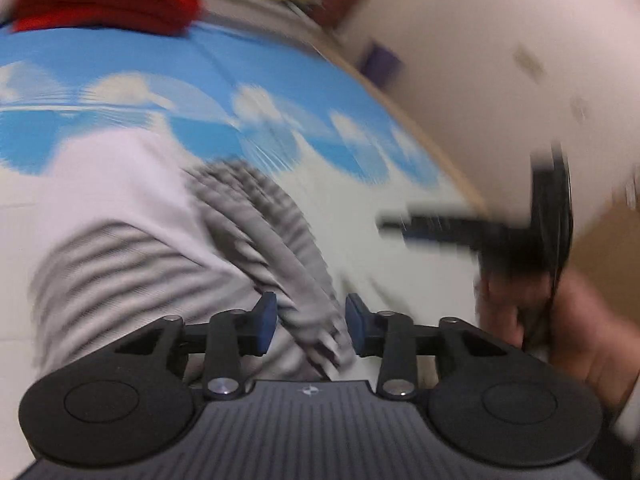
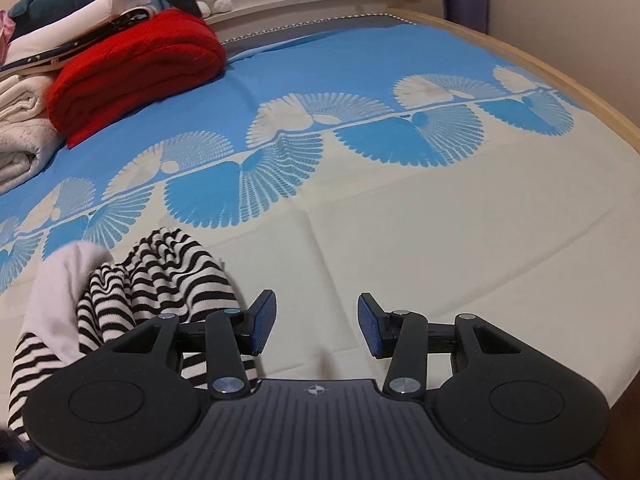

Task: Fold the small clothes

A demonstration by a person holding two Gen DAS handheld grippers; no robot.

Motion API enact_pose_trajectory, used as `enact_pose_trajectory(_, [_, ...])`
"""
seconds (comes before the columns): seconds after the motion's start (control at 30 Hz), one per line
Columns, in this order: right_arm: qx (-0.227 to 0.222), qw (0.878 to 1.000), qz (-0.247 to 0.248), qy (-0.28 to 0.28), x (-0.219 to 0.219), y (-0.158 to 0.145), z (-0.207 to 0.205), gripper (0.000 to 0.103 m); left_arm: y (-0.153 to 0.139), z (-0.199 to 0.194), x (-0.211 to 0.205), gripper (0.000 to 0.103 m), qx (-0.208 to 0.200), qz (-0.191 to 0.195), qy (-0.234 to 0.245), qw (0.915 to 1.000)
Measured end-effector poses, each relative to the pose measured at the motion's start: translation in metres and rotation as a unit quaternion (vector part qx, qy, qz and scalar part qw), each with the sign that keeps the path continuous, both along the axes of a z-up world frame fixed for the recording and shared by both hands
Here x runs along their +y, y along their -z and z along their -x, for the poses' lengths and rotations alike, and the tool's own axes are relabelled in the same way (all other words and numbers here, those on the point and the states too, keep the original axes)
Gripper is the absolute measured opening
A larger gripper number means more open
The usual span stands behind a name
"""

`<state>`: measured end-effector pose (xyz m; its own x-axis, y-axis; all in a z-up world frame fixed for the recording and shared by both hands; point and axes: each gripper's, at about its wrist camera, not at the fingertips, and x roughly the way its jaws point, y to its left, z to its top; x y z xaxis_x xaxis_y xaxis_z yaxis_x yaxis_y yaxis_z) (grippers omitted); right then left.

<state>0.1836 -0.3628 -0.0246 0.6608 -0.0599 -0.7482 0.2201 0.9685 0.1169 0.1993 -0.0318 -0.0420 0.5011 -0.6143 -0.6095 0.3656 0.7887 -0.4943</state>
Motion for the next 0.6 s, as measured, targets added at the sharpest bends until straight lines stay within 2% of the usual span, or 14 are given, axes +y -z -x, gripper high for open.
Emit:
enact_pose_trajectory(0.07, [-0.002, 1.000, -0.001, -0.008, 0.007, 0.000, -0.003, 0.047, -0.005, -0.004, 0.023, 0.047, 0.003, 0.008, -0.047, 0.9989])
enact_pose_trajectory(0.13, [-0.005, 1.000, -0.009, -0.018, 0.016, 0.000, -0.006, 0.047, -0.008, -0.006, 0.048, 0.054, 0.002, -0.011, -0.103, 0.9947])
enact_pose_trajectory(0.2, [-0.009, 0.999, -0.020, -0.031, 0.026, -0.001, -0.009, 0.047, -0.009, -0.008, 0.071, 0.057, 0.005, -0.059, -0.147, 0.9874])
enact_pose_trajectory(0.27, [-0.010, 0.998, -0.044, -0.051, 0.039, -0.001, -0.012, 0.047, -0.005, -0.010, 0.088, 0.057, 0.013, -0.120, -0.182, 0.9758])
enact_pose_trajectory(0.33, [-0.008, 0.994, -0.084, -0.076, 0.052, 0.001, -0.017, 0.049, -0.003, -0.009, 0.111, 0.057, 0.029, -0.134, -0.201, 0.9699])
enact_pose_trajectory(0.47, [0.024, 0.978, -0.159, -0.130, 0.080, 0.010, -0.027, 0.058, -0.005, -0.008, 0.146, 0.057, 0.047, -0.122, -0.217, 0.9673])
enact_pose_trajectory(0.53, [0.044, 0.977, -0.150, -0.146, 0.097, 0.017, -0.033, 0.059, -0.007, -0.004, 0.156, 0.059, 0.047, -0.131, -0.220, 0.9656])
enact_pose_trajectory(0.6, [0.064, 0.980, -0.116, -0.151, 0.111, 0.024, -0.037, 0.060, -0.007, 0.001, 0.163, 0.060, 0.049, -0.135, -0.220, 0.9648])
